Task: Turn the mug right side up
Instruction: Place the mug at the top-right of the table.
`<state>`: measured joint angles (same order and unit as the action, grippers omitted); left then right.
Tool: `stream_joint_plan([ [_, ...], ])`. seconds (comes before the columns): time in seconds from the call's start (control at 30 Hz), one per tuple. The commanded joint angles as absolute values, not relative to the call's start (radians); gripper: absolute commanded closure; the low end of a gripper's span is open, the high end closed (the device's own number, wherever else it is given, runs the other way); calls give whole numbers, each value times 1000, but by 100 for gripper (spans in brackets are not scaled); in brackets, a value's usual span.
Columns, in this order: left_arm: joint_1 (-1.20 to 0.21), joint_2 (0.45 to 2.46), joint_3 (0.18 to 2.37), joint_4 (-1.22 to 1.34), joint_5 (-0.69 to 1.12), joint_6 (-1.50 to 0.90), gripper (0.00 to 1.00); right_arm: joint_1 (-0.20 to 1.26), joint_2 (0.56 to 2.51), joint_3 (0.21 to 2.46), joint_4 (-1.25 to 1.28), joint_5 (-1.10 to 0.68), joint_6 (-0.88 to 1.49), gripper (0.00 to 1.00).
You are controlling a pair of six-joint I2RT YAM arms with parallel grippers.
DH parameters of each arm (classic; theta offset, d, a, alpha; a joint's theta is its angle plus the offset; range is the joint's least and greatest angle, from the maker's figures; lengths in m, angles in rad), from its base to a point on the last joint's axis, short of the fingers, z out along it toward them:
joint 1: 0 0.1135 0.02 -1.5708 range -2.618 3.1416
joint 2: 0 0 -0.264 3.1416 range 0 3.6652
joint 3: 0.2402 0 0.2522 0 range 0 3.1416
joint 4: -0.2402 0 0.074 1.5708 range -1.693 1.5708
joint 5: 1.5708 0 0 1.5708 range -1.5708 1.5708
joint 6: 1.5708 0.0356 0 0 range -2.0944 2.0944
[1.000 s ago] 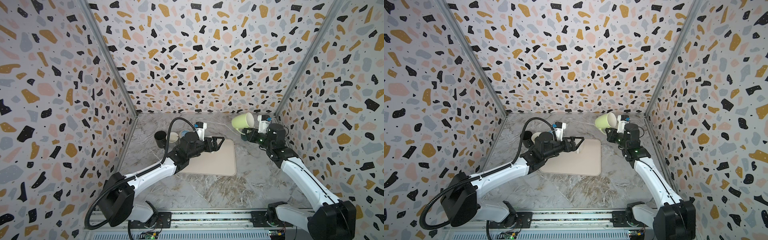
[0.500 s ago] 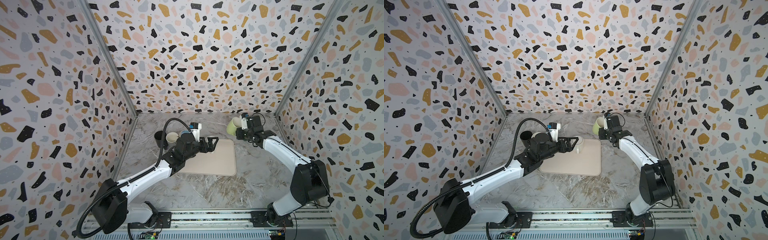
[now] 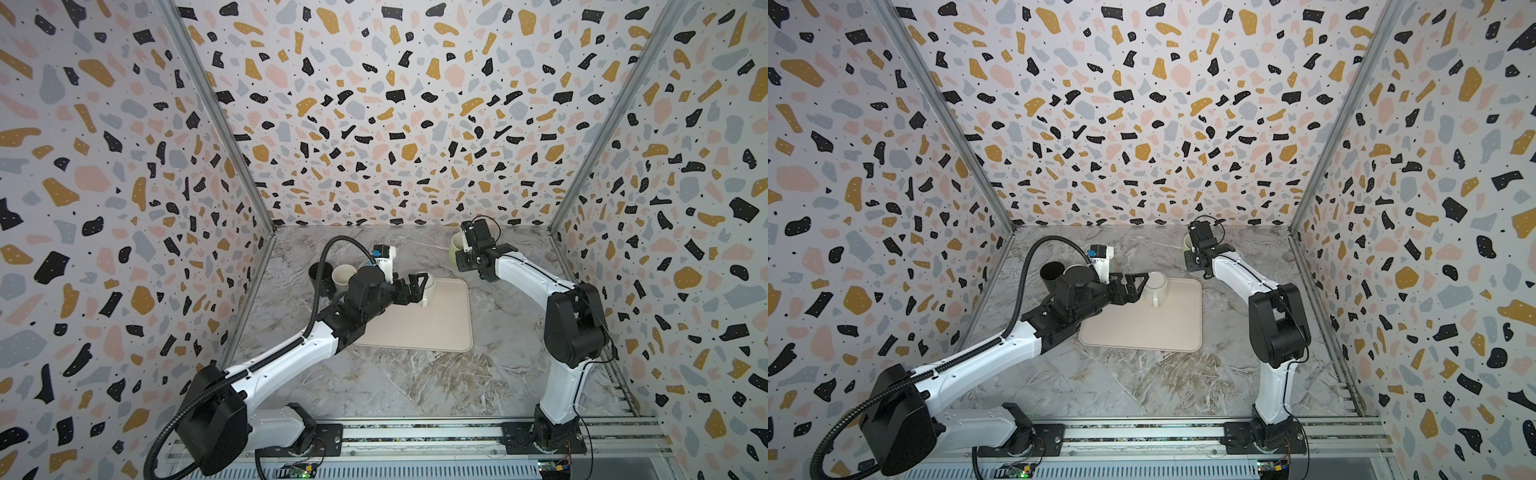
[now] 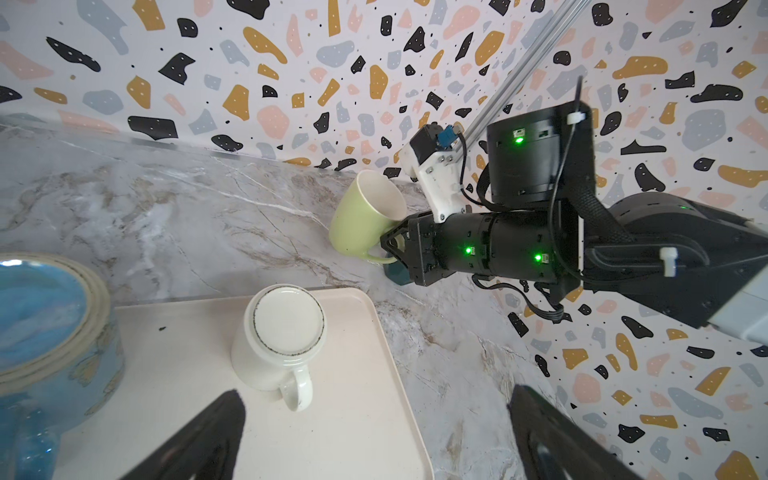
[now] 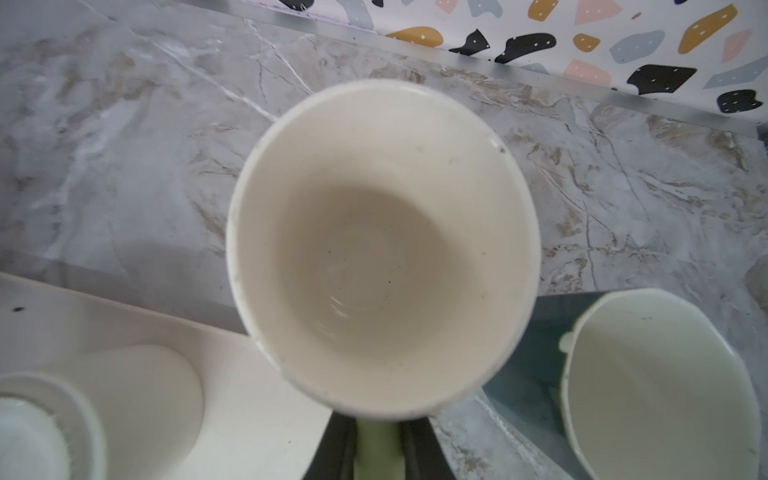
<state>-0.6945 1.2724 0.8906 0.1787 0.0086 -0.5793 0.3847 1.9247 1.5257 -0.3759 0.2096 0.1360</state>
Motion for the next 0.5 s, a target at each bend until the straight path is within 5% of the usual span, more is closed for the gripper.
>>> stream_joint_plan([
  [0.0,-686,1247,887,207,-14,-554,0,391,1911,1597,-387,303,123,100],
  [0.27,-682,1240,877,210,-22,-554,0,387,1954,1612,-407,313,120,100],
  [0.4,-681,1239,877,207,-20,-554,0,383,1962,1627,-428,321,124,41],
  [0.47,-681,1239,877,209,-20,-554,0,383,1952,1623,-430,315,123,31],
])
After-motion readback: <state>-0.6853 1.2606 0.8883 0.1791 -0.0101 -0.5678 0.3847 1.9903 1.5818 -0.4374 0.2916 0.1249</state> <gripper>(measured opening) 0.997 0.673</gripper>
